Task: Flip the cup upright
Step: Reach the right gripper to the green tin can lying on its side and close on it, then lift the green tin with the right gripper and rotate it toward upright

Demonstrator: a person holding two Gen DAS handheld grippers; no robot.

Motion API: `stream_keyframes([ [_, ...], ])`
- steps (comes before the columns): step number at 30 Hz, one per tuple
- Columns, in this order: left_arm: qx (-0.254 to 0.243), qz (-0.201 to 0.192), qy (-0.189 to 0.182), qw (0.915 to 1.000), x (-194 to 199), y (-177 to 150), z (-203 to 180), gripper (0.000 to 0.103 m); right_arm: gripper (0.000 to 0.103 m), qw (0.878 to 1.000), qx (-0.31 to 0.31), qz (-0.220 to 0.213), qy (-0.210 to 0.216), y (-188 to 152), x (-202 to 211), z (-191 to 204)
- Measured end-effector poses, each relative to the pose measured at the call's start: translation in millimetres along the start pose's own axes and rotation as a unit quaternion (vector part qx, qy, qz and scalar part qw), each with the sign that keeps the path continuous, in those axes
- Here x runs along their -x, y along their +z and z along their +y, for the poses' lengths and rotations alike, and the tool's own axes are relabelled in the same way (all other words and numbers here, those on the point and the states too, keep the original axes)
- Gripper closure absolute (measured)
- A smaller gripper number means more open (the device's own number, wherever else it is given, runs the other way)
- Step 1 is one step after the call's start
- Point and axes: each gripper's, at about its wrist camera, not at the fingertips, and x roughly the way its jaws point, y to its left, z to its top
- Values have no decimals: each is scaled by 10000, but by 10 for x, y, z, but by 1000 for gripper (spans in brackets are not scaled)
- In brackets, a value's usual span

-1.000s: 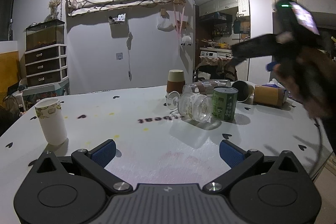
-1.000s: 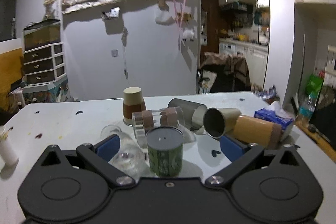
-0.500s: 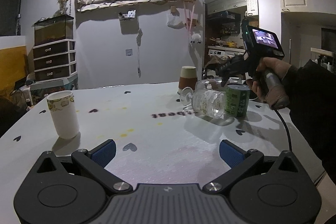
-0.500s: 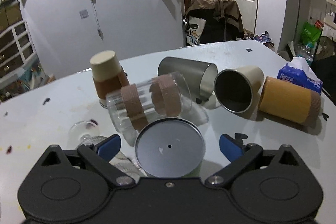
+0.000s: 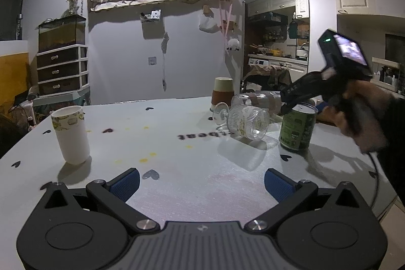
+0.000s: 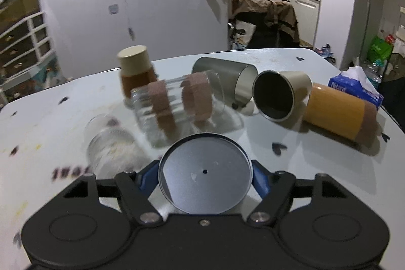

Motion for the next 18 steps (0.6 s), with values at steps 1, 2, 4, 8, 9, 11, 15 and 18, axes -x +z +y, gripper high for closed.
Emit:
stream_keyframes([
  [1, -5, 16, -22, 10000, -8, -4, -12, 0, 28, 9999, 50, -33, 87, -68, 85, -5],
  [2, -14, 30, -52, 10000, -15, -10, -29, 0, 28, 9998, 117, -59, 174, -143, 172, 4],
  [4, -37, 59, -141, 9999, -32, -18, -65, 0, 28, 9989, 245, -92, 399, -287, 347, 31],
  [8, -27, 185, -467, 9987, -118, -58, -145, 0, 28, 9928, 428, 26, 1120, -514, 644, 161],
  [9, -32, 232, -532, 9983, -147, -72, -165, 0, 28, 9906, 473, 63, 1285, -562, 703, 207],
  [11, -54, 312, -625, 9975, -209, -106, -204, 0, 28, 9848, 594, 117, 1628, -651, 818, 331],
  [15, -54, 410, -675, 9969, -306, -174, -257, 0, 28, 9735, 838, 120, 2127, -794, 1014, 579],
  [18, 9, 435, -621, 9971, -356, -193, -250, 0, 28, 9672, 942, 122, 2355, -874, 1131, 701],
])
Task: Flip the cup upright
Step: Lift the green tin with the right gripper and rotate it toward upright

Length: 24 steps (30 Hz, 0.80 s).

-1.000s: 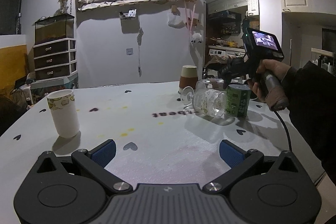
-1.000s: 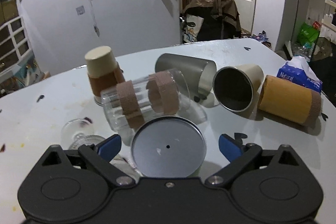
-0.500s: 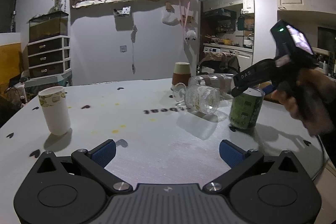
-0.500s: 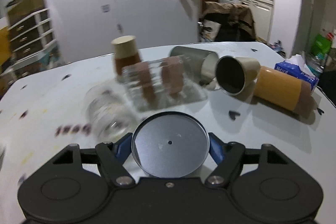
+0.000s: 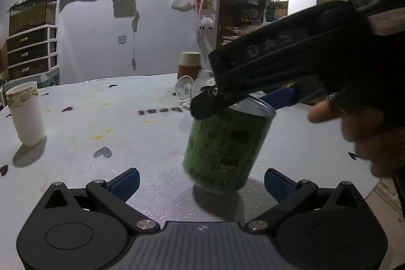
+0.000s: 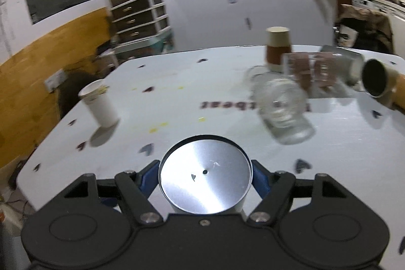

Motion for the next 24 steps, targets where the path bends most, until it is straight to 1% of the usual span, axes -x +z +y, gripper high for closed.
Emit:
stream_keyframes([
  [4, 89, 60, 221, 9997, -50, -16, 63, 0, 28, 9997, 89, 38, 217, -86, 57, 151],
  [7, 182, 105, 394, 9990, -66, -28, 134, 0, 28, 9996, 154, -13, 229, -140, 123, 179],
  [10, 301, 115, 536, 9980, -60, -34, 221, 0, 28, 9997, 174, -72, 126, -216, 152, 133],
  [13, 441, 65, 663, 9968, -30, -38, 326, 0, 28, 10000, 84, -33, 38, -319, 149, 47],
  [14, 488, 44, 688, 9964, -15, -38, 363, 0, 28, 10000, 25, -3, 34, -364, 138, 9],
  [15, 536, 19, 717, 9960, 0, -33, 411, 0, 28, 9999, -18, -97, 83, -407, 163, -23],
  [18, 745, -57, 831, 9937, 66, -8, 532, 0, 28, 9997, -154, -144, 157, -496, 236, -77],
  [21, 985, -122, 796, 9919, 137, 27, 622, 0, 28, 9994, -244, -217, 147, -654, 289, -95],
  [24, 1184, -146, 626, 9909, 169, 70, 662, 1, 28, 9996, -263, -139, 15, -835, 263, -83],
])
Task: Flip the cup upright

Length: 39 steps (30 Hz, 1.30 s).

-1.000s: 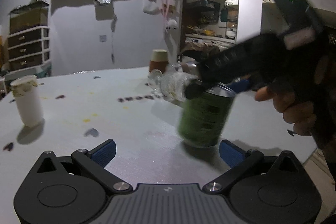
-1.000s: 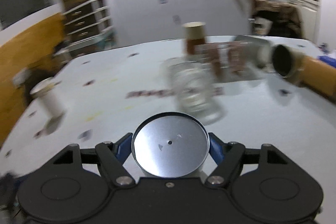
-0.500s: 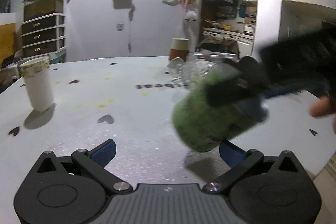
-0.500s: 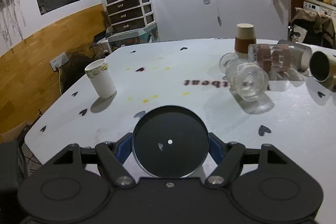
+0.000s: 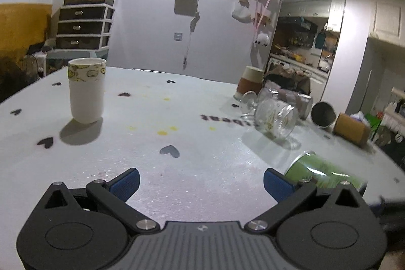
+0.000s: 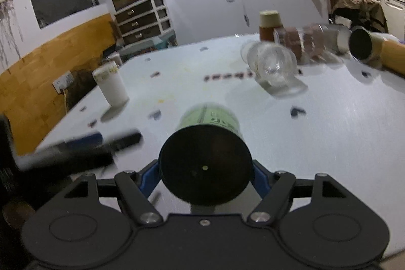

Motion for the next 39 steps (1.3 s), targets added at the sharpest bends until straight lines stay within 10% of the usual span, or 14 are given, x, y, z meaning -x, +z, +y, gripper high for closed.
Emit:
stream_keyframes([
  [14, 899, 592, -1212, 9868, -100, 228, 8, 9, 21, 9987, -397, -294, -125, -138, 51, -149],
  [28, 1884, 2150, -2326, 9296, -826, 143, -480, 16, 33, 9948, -776, -634, 167, -153, 164, -291],
  [39, 1791, 2131, -2430, 9292, -886, 93, -544, 29, 33, 9958, -504, -724, 228, -262, 238, -273],
])
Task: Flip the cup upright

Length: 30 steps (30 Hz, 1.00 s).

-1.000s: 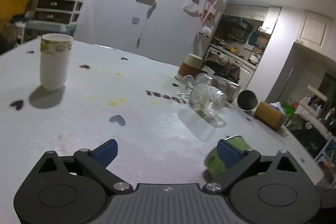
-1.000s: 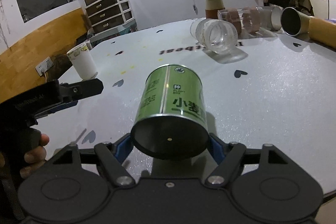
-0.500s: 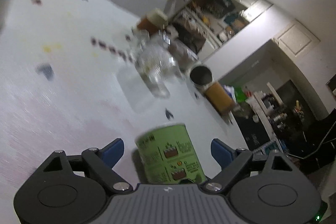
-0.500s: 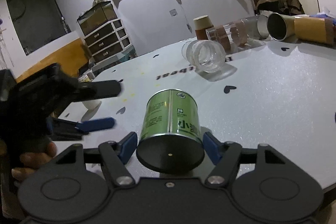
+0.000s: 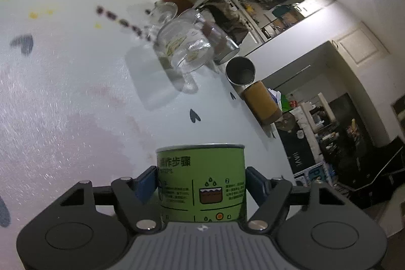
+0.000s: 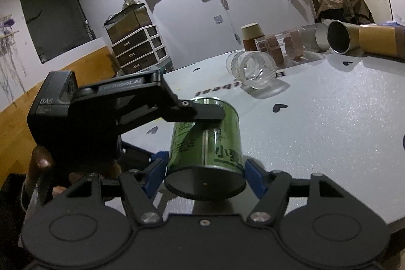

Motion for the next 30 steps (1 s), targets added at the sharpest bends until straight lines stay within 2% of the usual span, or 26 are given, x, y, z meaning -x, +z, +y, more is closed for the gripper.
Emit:
stream_keyframes([
  [4, -748, -354, 224, 9963, 146, -86, -140, 29, 33, 9999, 77, 52, 74, -14, -14, 28],
  [7, -1354, -713, 617, 9863, 271, -114, -240, 29, 32, 9998, 166, 120, 31, -27, -52, 77],
  [10, -1931, -1136, 1199, 9672, 370, -87, -288, 29, 29, 9995, 277, 152, -26, -42, -77, 124],
  [15, -2569, -1838, 2199, 9230, 462, 162, -230, 29, 28, 9993, 329, 156, -38, -44, -88, 158],
  [17, -2646, -2024, 2543, 9079, 477, 331, -142, 29, 28, 9992, 349, 179, -60, -48, -99, 171],
  [20, -2620, -2230, 2930, 8920, 476, 608, -2, 29, 28, 9990, 404, 188, -106, -52, -103, 204],
  [26, -2540, -2390, 3463, 8709, 413, 1063, 266, 29, 28, 9985, 472, 179, -195, -23, -131, 262],
  [30, -2463, -2364, 3865, 8568, 297, 1230, 433, 29, 28, 9983, 504, 180, -235, -4, -159, 293],
])
